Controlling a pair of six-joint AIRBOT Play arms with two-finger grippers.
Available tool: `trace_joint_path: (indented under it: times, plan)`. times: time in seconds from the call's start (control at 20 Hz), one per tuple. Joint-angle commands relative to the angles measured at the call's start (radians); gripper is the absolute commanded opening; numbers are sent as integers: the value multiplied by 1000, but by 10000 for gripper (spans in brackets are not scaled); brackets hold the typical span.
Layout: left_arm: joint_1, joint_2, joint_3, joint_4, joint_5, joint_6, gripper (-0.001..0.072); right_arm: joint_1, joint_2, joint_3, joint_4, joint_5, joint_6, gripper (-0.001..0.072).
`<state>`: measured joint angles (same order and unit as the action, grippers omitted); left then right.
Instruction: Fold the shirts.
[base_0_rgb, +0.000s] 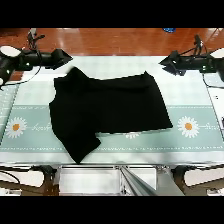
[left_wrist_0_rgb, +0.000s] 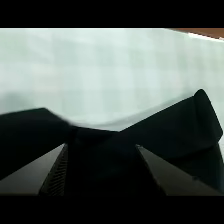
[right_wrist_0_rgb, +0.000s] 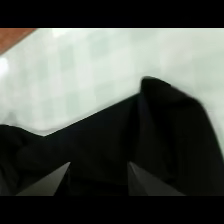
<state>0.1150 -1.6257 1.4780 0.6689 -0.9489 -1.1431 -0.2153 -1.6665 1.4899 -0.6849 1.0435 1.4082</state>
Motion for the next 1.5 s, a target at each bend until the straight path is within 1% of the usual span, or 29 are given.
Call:
trace_joint_path:
  times: [0.0,0.05,0.1,0.15,0.2,0.25,0.3,0.4,0.45,0.5,0.6,0.65,0.7,0.85,1.0,1.05,1.15,1.25,1.3,1.35,1.4,1.45]
  plan:
    - [103,-36,104,177,-255,-159,506,-123,-24,53,2,159,11,418]
    - [157,-34,102,238,-362,-235,507,-163,-8,52,-56,220,8,418]
    - [207,-33,91,281,-475,-242,506,-195,12,46,-141,278,9,418]
    - [246,-22,61,311,-551,-242,506,-221,38,17,-200,316,7,418]
    - [280,10,-6,331,-583,-242,506,-249,68,-27,-227,330,2,418]
    - [307,62,-103,342,-565,-238,507,-277,109,-100,-239,315,1,418]
    - [334,135,-235,346,-506,-227,506,-303,159,-193,-236,275,-5,418]
    - [384,286,-510,337,-378,-231,506,-335,263,-382,-225,188,-26,418]
    - [404,349,-624,330,-348,-226,507,-341,320,-477,-193,155,-74,418]
    - [422,408,-729,322,-331,-192,506,-343,375,-561,-147,134,-125,418]
    - [454,488,-868,323,-322,-173,506,-343,463,-676,-56,104,-184,418]
    - [470,513,-916,324,-315,-160,506,-343,498,-715,-25,105,-204,418]
    - [485,531,-958,327,-293,-165,506,-343,523,-739,-5,119,-224,418]
    - [483,523,-1022,327,-243,-179,506,-343,540,-755,-5,188,-256,418]
    - [483,510,-1054,278,-201,-189,506,-343,540,-755,-3,203,-261,417]
    - [482,502,-1058,250,-195,-178,506,-343,540,-755,-3,203,-261,417]
    - [462,485,-1058,183,-181,-112,506,-343,540,-755,0,197,-261,417]
    - [415,465,-1057,158,-181,-98,491,-354,540,-754,6,179,-260,417]
    - [394,457,-1056,163,-184,-94,290,-380,540,-754,6,173,-257,417]
    - [386,453,-1053,164,-188,-81,41,-423,540,-754,-6,174,-257,417]
    - [385,454,-1049,164,-196,-79,25,-476,540,-755,-47,187,-251,417]
    - [385,454,-1044,166,-204,-68,25,-522,540,-755,-125,218,-223,417]
